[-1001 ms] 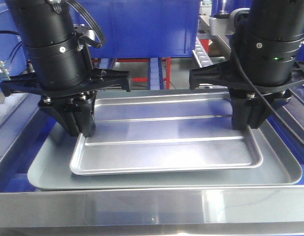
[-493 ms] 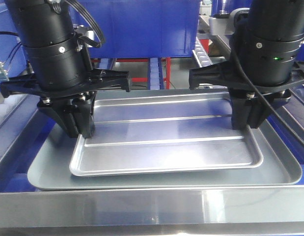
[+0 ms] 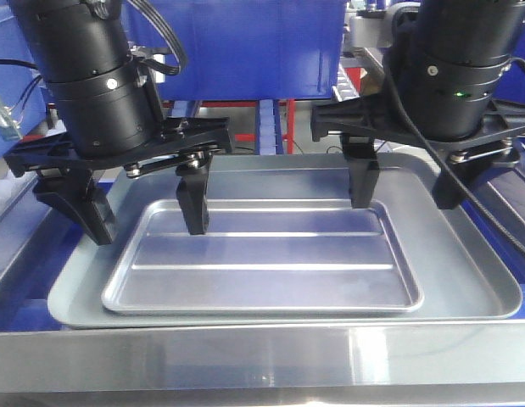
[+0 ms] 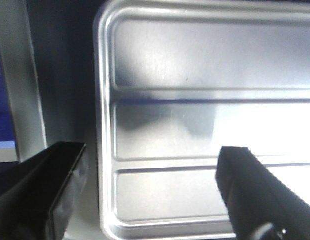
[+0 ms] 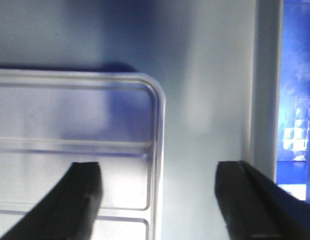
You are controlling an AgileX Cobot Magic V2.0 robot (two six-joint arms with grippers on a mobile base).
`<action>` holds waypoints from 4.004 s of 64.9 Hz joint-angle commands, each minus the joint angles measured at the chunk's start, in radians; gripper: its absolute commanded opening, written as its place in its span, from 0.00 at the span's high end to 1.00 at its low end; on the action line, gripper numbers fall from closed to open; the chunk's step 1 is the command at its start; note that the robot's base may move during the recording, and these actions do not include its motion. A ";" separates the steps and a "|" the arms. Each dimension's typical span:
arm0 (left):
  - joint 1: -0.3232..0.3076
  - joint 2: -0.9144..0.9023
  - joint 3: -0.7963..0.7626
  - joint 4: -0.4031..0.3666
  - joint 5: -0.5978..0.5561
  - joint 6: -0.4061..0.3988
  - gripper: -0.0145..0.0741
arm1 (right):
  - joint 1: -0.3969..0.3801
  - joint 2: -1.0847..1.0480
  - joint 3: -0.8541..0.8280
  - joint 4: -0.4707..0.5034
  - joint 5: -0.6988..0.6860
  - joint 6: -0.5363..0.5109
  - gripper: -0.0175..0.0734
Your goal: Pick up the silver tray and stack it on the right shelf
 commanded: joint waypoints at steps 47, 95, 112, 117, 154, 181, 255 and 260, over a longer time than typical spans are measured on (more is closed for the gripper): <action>0.001 -0.149 -0.086 0.125 -0.047 0.006 0.94 | 0.000 -0.196 -0.070 -0.044 -0.142 -0.072 0.75; -0.061 -1.039 0.775 0.324 -0.827 0.006 0.94 | 0.000 -1.095 0.692 -0.317 -0.821 -0.256 0.75; -0.061 -1.386 0.903 0.403 -0.809 0.006 0.94 | 0.000 -1.295 0.707 -0.317 -0.823 -0.255 0.75; -0.061 -1.423 0.918 0.403 -0.809 0.006 0.94 | 0.000 -1.296 0.707 -0.317 -0.824 -0.255 0.75; -0.061 -1.425 0.922 0.403 -0.809 0.006 0.94 | -0.024 -1.321 0.803 -0.116 -0.759 -0.267 0.75; -0.061 -1.425 0.922 0.403 -0.809 0.006 0.94 | -0.424 -1.554 1.059 0.278 -0.935 -0.811 0.75; 0.177 -1.572 1.050 0.067 -0.844 0.507 0.94 | -0.446 -1.636 1.083 0.278 -0.873 -0.804 0.75; 0.269 -1.653 1.110 0.067 -0.883 0.507 0.94 | -0.446 -1.636 1.083 0.278 -0.873 -0.804 0.75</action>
